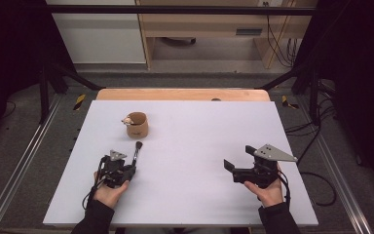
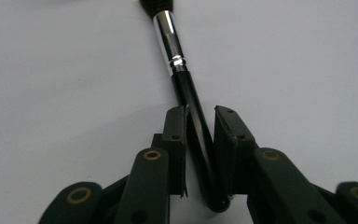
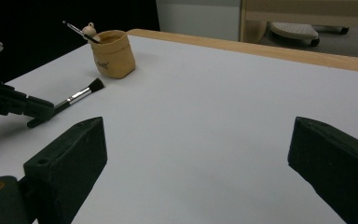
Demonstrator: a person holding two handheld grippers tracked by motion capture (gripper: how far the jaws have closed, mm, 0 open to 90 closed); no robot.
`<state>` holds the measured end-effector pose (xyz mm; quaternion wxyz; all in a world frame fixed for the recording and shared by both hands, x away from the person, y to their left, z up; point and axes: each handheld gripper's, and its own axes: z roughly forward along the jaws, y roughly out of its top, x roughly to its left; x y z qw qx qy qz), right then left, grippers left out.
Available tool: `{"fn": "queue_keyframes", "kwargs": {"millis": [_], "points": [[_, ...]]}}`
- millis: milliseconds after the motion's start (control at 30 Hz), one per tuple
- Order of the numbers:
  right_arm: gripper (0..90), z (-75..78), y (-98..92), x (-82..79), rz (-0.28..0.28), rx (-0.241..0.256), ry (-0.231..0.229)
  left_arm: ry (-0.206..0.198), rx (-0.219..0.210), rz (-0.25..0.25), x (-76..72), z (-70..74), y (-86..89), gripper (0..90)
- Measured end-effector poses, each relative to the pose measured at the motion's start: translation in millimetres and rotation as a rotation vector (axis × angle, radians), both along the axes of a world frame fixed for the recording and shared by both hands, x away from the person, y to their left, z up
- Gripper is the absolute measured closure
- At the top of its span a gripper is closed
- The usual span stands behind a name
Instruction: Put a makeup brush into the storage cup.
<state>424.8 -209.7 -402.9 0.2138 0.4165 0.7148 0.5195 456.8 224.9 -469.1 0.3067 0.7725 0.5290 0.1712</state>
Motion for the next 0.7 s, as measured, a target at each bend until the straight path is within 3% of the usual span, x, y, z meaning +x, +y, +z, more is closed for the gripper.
{"fn": "queue_keyframes", "kwargs": {"millis": [133,400,700], "points": [[5.1,0.1,-0.1,-0.1,0.001,0.0,0.0,0.007,0.042,-0.031,-0.6,1.7,0.2,78.3],[5.2,-0.3,-0.1,0.2,0.002,-0.001,0.001,0.004,0.078,-0.06,-0.2,3.2,-0.8,77.8],[5.2,-0.4,0.3,0.4,0.0,-0.002,0.001,-0.011,0.076,-0.086,2.1,15.5,-1.1,56.9]]}}
